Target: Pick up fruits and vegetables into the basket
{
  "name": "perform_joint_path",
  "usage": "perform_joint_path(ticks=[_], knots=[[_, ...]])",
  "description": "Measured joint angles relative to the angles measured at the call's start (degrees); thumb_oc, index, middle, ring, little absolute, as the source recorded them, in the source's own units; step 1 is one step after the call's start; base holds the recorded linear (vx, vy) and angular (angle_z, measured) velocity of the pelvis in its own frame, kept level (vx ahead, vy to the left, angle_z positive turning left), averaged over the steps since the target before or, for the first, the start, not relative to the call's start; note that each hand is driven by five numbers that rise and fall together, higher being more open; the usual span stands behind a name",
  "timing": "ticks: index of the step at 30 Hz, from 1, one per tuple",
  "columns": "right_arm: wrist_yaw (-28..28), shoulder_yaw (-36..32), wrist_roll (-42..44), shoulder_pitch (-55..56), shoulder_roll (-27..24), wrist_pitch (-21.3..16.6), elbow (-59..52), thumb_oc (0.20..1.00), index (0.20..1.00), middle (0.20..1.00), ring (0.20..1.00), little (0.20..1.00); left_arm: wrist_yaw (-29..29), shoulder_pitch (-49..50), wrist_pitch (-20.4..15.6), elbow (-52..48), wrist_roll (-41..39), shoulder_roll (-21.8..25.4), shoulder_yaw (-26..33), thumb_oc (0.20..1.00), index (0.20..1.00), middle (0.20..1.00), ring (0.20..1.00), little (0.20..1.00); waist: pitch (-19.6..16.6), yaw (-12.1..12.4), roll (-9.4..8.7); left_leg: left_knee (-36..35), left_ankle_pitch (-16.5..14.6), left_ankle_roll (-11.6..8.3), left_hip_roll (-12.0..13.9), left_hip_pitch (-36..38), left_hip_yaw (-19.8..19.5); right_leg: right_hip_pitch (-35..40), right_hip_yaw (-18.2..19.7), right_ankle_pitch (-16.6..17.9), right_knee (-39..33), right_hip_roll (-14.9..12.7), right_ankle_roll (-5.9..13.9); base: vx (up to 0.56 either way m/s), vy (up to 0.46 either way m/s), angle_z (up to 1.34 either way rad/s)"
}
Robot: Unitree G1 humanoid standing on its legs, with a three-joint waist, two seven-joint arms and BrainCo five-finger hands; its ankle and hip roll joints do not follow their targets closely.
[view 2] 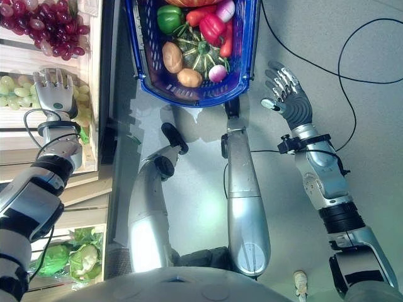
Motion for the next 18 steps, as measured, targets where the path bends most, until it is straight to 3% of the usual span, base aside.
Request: perform_joint_path(ticks=[17, 18], knots=[[-1.02, 2.29, 1.12, -2.46, -0.71, -0.93, 0.91, 1.0, 1.0, 1.0, 1.0, 1.0, -3.09, -1.82, 9.73, 2.47, 0.63, -1.82, -2.62, 1.0, 1.0, 1.0, 1.0, 1.0, -0.13, 0.09, -0.04, 0.0, 0.66, -1.38, 0.86, -3.02, -1.82, -3.1, -0.06, 0.03, 0.68, 1.63, -0.12, 0.0, 0.004, -0.01], [-1.13, 2.29, 1.12, -2.54, -0.75, -0.96, 0.9, 1.0, 1.0, 1.0, 1.0, 1.0, -3.23, -1.82, 10.04, 2.48, 0.64, -1.82, -2.75, 0.63, 0.63, 0.63, 0.63, 0.63, -0.13, 0.09, -0.04, 0.0, 0.65, -1.43, 0.82, -3.15, -2.05, -3.18, -0.13, 0.02, 0.66, 1.66, -0.12, 0.0, 0.0, 0.0]])
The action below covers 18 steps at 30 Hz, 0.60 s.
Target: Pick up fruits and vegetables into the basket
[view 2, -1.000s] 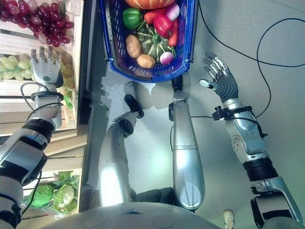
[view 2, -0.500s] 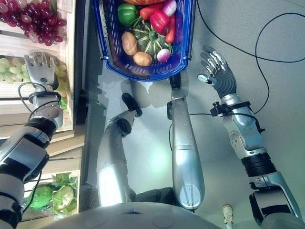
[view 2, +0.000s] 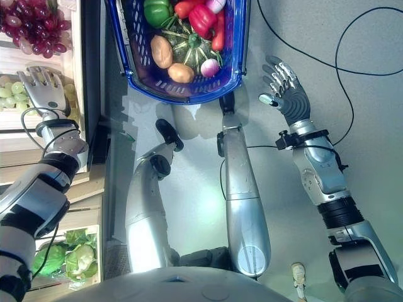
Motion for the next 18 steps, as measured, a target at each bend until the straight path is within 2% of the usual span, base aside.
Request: perform_joint_path(ticks=[1, 8, 18], knots=[[-0.07, -0.01, 0.0, -0.01, -0.13, -0.12, 0.0, 1.0, 1.0, 1.0, 1.0, 1.0, 0.03, 0.0, 0.14, 0.02, 0.12, 0.0, 0.0, 0.2, 0.2, 0.2, 0.2, 0.2, -0.01, 0.05, 0.01, 0.0, 0.05, -0.07, -0.02, -0.14, -0.09, -0.18, -0.03, 0.0, 0.03, 0.02, 0.0, 0.0, 0.0, 0.0], [-1.14, 0.0, -0.1, -0.02, -0.35, -0.38, -0.02, 1.0, 1.0, 1.0, 1.0, 1.0, 2.34, -0.11, -0.43, -0.02, 0.15, 0.22, 0.27, 0.2, 0.2, 0.2, 0.2, 0.2, -0.01, 0.28, 0.02, -0.05, 0.18, -0.25, -0.06, -0.37, -0.14, -0.54, -0.05, 0.01, 0.17, 0.0, 0.0, 0.0, 0.0, 0.0], [-1.54, -0.15, -1.42, 0.68, -0.45, -1.15, -0.25, 1.0, 1.0, 1.0, 1.0, 1.0, 6.98, 0.8, -7.78, 0.02, -3.32, 1.49, 2.4, 0.2, 0.2, 0.2, 0.2, 0.2, 0.0, 0.73, 0.0, -0.25, 0.31, -0.27, -0.36, 1.31, -0.15, 1.15, -0.08, -0.12, 0.48, -0.54, -0.28, 0.0, 0.002, 0.01]])
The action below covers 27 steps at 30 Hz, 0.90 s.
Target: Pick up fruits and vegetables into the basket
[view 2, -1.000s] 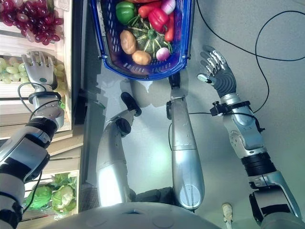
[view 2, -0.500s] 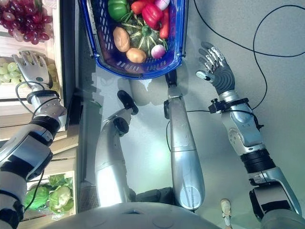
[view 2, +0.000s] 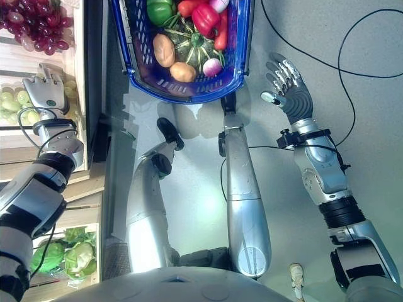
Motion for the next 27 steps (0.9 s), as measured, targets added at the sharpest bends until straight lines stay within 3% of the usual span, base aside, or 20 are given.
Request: perform_joint_path(ticks=[6, 11, 13, 18, 27], knots=[[0.07, -0.03, -1.31, 2.49, 0.28, -0.01, -0.86, 1.0, 1.0, 1.0, 1.0, 1.0, 2.88, 5.0, -7.43, -0.21, -8.34, -0.35, 2.63, 0.2, 0.2, 0.2, 0.2, 0.2, 0.04, 0.08, -0.07, -0.85, 0.13, 0.34, -0.79, 3.01, -0.15, 3.09, -0.52, -0.05, -0.14, -0.95, -0.7, 0.01, -0.01, 0.07], [0.63, -0.62, -2.73, 4.95, 0.48, 0.0, -1.97, 1.0, 1.0, 1.0, 1.0, 1.0, 3.45, 8.94, -16.57, -2.72, -27.68, -0.79, 9.31, 0.2, 0.2, 0.2, 0.2, 0.2, 0.03, 1.34, -0.3, -1.34, 0.25, 0.57, -1.3, 6.36, -0.67, 6.84, -1.2, -0.43, -0.44, -1.25, -0.35, 0.0, -0.023, 0.07], [1.11, -0.73, -3.35, 5.16, 0.74, 0.2, -2.01, 1.0, 1.0, 1.0, 1.0, 1.0, 1.54, 9.63, -20.57, -3.41, -33.26, -1.39, 15.65, 0.2, 0.2, 0.2, 0.2, 0.2, 0.09, 1.4, -0.42, -1.63, 0.4, 0.73, -1.68, 7.42, -0.76, 7.86, -1.17, -0.66, -0.45, -1.5, -0.21, 0.01, -0.007, 0.07], [2.2, -0.74, -5.17, 5.55, 1.29, 2.13, -2.2, 1.0, 1.0, 1.0, 1.0, 1.0, -5.34, 10.82, -29.91, -2.94, -48.07, -1.54, 23.51, 0.2, 0.2, 0.2, 0.2, 0.2, 0.09, 1.89, -0.62, -2.05, 0.43, 0.76, -1.72, 11.46, -0.85, 11.98, -1.29, -0.73, -0.83, -1.6, -0.15, 0.0, 0.0, 0.01], [0.67, -0.62, -14.18, 6.6, 1.32, 9.95, -3.6, 1.0, 1.0, 1.0, 1.0, 1.0, -11.5, 19.9, -36.92, -15.4, -66.57, -3.24, 32.43, 0.2, 0.2, 0.2, 0.2, 0.2, 0.11, 4.83, -0.64, -6.14, 2.09, -0.05, -2.72, 16.95, -1.81, 17.26, -2.71, -0.9, -2.9, -1.9, -0.4, 0.0, -0.019, 0.06]])
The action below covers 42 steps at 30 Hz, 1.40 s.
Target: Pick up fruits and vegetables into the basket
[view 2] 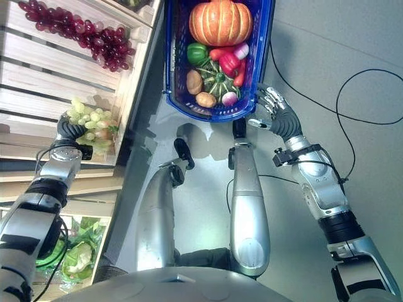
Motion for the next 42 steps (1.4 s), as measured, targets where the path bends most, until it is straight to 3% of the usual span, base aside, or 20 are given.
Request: perform_joint_path(ticks=[2, 7, 14, 22, 30, 36, 42], knots=[[-0.75, 0.18, -3.58, 0.65, 0.01, 2.89, 0.01, 1.0, 1.0, 1.0, 1.0, 1.0, -1.01, 3.44, -2.59, -4.76, -3.74, -1.48, 1.06, 0.2, 0.2, 0.2, 0.2, 0.2, 0.01, 1.43, -0.01, -1.25, 0.27, -0.11, -0.04, 1.87, -0.1, 1.99, -0.46, 0.0, -0.68, 0.03, -0.02, -0.01, -0.049, 0.07], [-1.9, 0.82, -10.83, 0.64, -0.03, 5.42, 0.03, 1.0, 1.0, 1.0, 1.0, 1.0, -3.34, 7.25, -6.6, -13.91, -7.24, -2.78, 1.61, 0.2, 0.2, 0.2, 0.2, 0.2, 0.01, 3.12, -0.02, -2.77, 0.88, -0.07, -0.57, 3.94, -1.13, 4.8, -1.83, -0.19, -1.73, -0.54, 0.06, -0.01, -0.065, 0.12], [-3.54, 4.72, -17.15, -3.58, 0.08, 9.68, 0.16, 1.0, 1.0, 1.0, 1.0, 1.0, -7.03, 7.69, -8.21, -29.48, -9.62, -3.71, 2.05, 0.2, 0.2, 0.2, 0.2, 0.2, 0.04, 5.06, -0.06, -2.65, 1.04, 0.09, -1.14, 5.52, -2.44, 7.41, -3.05, -0.41, -1.73, -1.22, 0.22, 0.01, -0.05, 0.1], [-4.96, 10.83, -27.45, -11.77, 2.15, 14.91, 1.95, 1.0, 1.0, 1.0, 1.0, 1.0, -14.5, 6.19, -7.75, -41.49, -15.77, -6.12, 2.01, 0.2, 0.2, 0.2, 0.2, 0.2, 0.05, 6.22, -0.07, -2.71, 1.44, 0.15, -1.46, 7.61, -3.02, 9.8, -3.47, -0.56, -1.51, -1.6, 0.27, -0.02, -0.042, 0.05], [-5.03, 16.77, -29.2, -17.68, 6.29, 15.98, 2.45, 1.0, 1.0, 1.0, 1.0, 1.0, -21.59, 2.88, -5.16, -44.12, -21.82, -10.74, -0.64, 0.2, 0.2, 0.2, 0.2, 0.2, 0.05, 7.32, -0.07, -2.69, 1.45, 0.33, -1.52, 8.53, -3.74, 11.35, -4.36, -0.6, -1.72, -1.74, 0.25, 0.0, -0.032, 0.04], [-6.87, 20.78, -30.91, -21.82, 9.19, 17.62, 4.43, 1.0, 1.0, 1.0, 1.0, 1.0, -21.98, 0.11, -2.81, -45.9, -22.84, -13.24, -5.39, 0.2, 0.2, 0.2, 0.2, 0.2, 0.13, 7.8, -0.2, -2.67, 1.6, 0.45, -1.96, 9.29, -4.27, 12.52, -4.81, -0.59, -1.73, -2.17, 0.26, 0.0, -0.029, 0.05], [-9.92, 21.54, -32.19, -24.55, 11.43, 19.0, 5.05, 1.0, 1.0, 1.0, 1.0, 1.0, -21.11, -1.67, -2.79, -46.29, -22.33, -13.87, -8.17, 0.2, 0.2, 0.2, 0.2, 0.2, 0.27, 7.8, -0.47, -2.79, 1.67, 0.63, -2.06, 9.95, -4.52, 13.49, -4.9, -0.58, -2.44, -2.14, 0.31, -0.02, -0.018, 0.02]])
